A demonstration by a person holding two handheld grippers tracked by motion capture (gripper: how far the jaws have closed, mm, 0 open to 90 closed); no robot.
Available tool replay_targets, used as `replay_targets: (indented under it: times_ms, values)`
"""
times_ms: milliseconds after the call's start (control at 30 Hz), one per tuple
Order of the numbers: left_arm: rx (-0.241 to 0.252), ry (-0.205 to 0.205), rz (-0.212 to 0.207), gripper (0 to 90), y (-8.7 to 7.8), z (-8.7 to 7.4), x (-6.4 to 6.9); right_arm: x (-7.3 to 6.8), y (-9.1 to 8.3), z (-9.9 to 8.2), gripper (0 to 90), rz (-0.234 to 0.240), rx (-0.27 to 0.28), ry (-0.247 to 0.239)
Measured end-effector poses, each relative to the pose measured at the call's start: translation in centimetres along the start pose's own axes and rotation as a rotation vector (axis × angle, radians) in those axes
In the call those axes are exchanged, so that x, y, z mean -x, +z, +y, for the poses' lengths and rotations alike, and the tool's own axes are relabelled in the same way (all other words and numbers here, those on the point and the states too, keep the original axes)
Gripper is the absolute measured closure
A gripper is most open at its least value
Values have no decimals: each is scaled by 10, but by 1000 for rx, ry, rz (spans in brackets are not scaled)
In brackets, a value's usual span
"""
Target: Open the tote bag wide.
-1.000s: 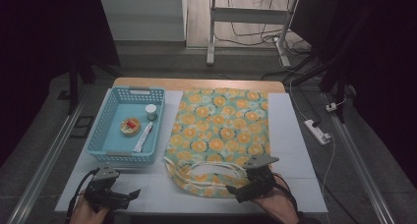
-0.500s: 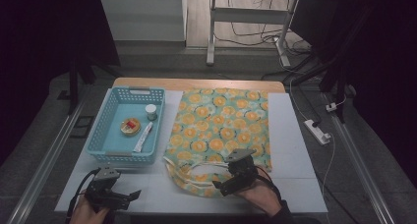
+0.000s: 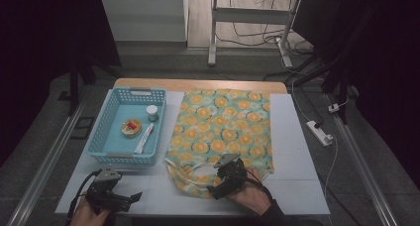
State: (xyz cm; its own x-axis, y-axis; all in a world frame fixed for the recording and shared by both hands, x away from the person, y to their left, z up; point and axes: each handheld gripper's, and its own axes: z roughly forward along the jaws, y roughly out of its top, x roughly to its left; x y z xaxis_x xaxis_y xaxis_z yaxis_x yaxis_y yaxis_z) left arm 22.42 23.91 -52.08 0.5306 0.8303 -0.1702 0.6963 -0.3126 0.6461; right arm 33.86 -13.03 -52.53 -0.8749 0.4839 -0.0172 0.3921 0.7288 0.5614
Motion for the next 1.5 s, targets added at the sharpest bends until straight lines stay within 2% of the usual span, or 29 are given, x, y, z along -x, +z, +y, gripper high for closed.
replay_targets:
  times_ms: [67,167,200,233,300,467,500,533,567,600,700,800,1000,1067,1400,1500]
  values:
    - [-1,0,-1,0,0,0,0,0,1,0,56,0,5,-4]
    - [-2,0,-3,0,0,1,0,-1,-1,0,148,7,14,-9]
    - [-2,1,-4,0,1,1,0,-1,-2,0,207,8,17,-11]
    - [-2,2,-4,0,1,1,0,-1,-4,0,302,6,20,-36]
    - [-3,2,-5,0,1,1,0,-1,-5,0,334,10,18,-40]
    - [-7,4,-9,0,1,1,0,-7,-8,2,553,28,9,-69]
    - [-7,5,-9,0,1,1,0,-7,-9,2,603,35,8,-70]
    - [-7,5,-10,0,1,1,-1,-6,-10,2,696,37,9,-64]
    - [-7,4,-11,0,1,1,-1,-6,-10,2,696,37,9,-64]
    - [-8,3,-12,0,2,2,-1,-5,-11,2,789,40,7,-60]
    - [-7,1,-15,0,2,2,-1,0,-13,2,870,74,3,-41]
    - [-8,-1,-19,0,2,2,-2,2,-19,2,890,105,32,-24]
    - [-8,-4,-20,0,2,2,-2,6,-37,11,894,93,93,-41]
    - [-8,-5,-20,0,2,2,-2,11,-42,13,894,99,105,-37]
    - [-6,-16,-24,0,2,2,-3,36,-64,28,894,53,174,-12]
    - [-5,-20,-24,0,2,2,-3,46,-70,35,894,55,197,0]
